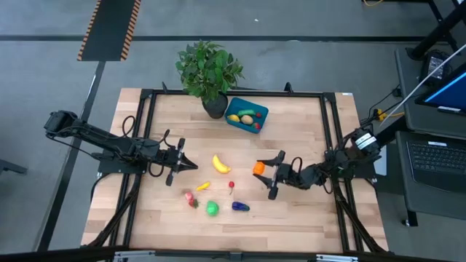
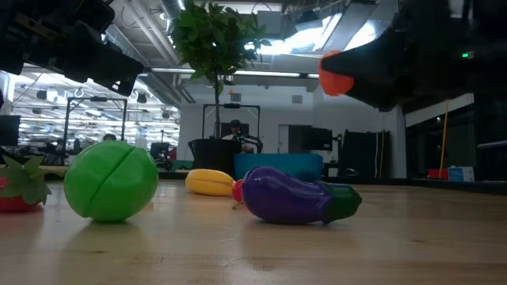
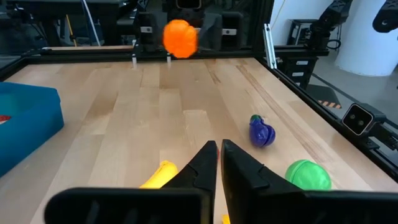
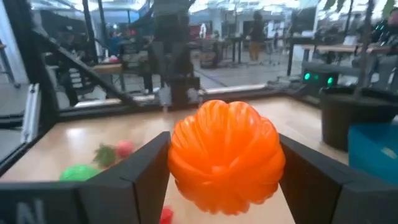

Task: Pick and placing Produce into tupperware
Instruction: Put the orange pumpkin into the blue container

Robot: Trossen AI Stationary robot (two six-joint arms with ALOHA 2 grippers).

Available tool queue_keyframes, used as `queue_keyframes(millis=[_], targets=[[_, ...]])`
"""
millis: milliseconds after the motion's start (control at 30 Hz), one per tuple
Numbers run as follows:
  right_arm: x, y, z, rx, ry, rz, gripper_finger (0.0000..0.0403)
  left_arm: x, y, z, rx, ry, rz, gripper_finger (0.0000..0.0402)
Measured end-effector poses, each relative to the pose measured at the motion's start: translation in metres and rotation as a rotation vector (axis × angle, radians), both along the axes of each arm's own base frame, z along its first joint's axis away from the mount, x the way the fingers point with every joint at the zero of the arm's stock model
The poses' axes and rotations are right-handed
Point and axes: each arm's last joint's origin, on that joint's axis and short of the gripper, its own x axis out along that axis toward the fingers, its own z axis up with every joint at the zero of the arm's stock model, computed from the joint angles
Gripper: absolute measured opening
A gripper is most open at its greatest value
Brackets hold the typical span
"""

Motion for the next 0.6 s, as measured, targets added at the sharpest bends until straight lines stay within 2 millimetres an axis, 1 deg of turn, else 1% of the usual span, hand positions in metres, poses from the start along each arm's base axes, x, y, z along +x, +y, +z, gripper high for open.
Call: queue_keyframes(millis=[167,333,500,600], targets=[[0.009,-0.024,0.000,-0.039,0.009,-0.077,0.0251,0.000,0.000,0.000,0.000,0.000,0.000,0.0031],[0.018,-0.055,-0.001,-0.032,0.015,-0.181,0.0251,0.000,0.000,0.000,0.001,0.000,0.000,0.0043],[0.021,-0.084,-0.001,-0.038,0.020,-0.292,0.0251,0.000,0.000,0.000,0.033,-0.006,-0.004,0.0053],[0.023,-0.100,-0.001,-0.040,0.021,-0.328,0.0251,0.000,0.002,0.000,0.037,-0.006,0.009,0.0059]])
